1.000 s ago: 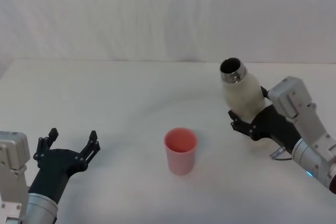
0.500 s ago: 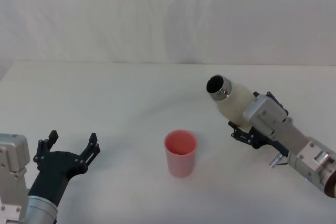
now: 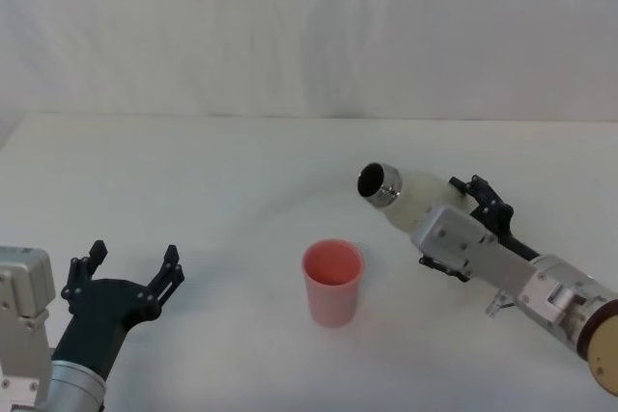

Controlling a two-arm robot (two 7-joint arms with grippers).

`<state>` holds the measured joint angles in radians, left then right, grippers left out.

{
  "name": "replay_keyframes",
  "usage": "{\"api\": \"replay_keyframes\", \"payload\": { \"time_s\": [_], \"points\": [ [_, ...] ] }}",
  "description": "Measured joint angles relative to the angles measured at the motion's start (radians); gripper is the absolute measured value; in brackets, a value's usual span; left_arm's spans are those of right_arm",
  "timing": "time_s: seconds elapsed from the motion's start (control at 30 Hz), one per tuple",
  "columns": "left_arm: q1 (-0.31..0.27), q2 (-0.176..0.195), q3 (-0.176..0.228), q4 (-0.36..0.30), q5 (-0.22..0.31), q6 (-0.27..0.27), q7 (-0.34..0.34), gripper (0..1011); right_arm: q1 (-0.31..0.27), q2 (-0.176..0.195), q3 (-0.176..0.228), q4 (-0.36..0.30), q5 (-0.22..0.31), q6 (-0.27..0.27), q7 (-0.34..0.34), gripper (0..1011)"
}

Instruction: Grasp the thermos with one hand and pour water into the cup lid.

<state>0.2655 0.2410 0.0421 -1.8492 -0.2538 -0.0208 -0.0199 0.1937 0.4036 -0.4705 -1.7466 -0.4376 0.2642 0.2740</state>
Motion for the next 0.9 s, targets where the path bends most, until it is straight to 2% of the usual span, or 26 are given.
{"api": "replay_keyframes", "payload": {
  "time_s": [0.9],
  "points": [
    [0.0, 0.0, 0.0, 0.0, 0.0, 0.0, 0.0, 1001, 0.03, 0.009, -0.05, -0.003, -0.221, 0.028, 0.063, 952]
  ]
}}
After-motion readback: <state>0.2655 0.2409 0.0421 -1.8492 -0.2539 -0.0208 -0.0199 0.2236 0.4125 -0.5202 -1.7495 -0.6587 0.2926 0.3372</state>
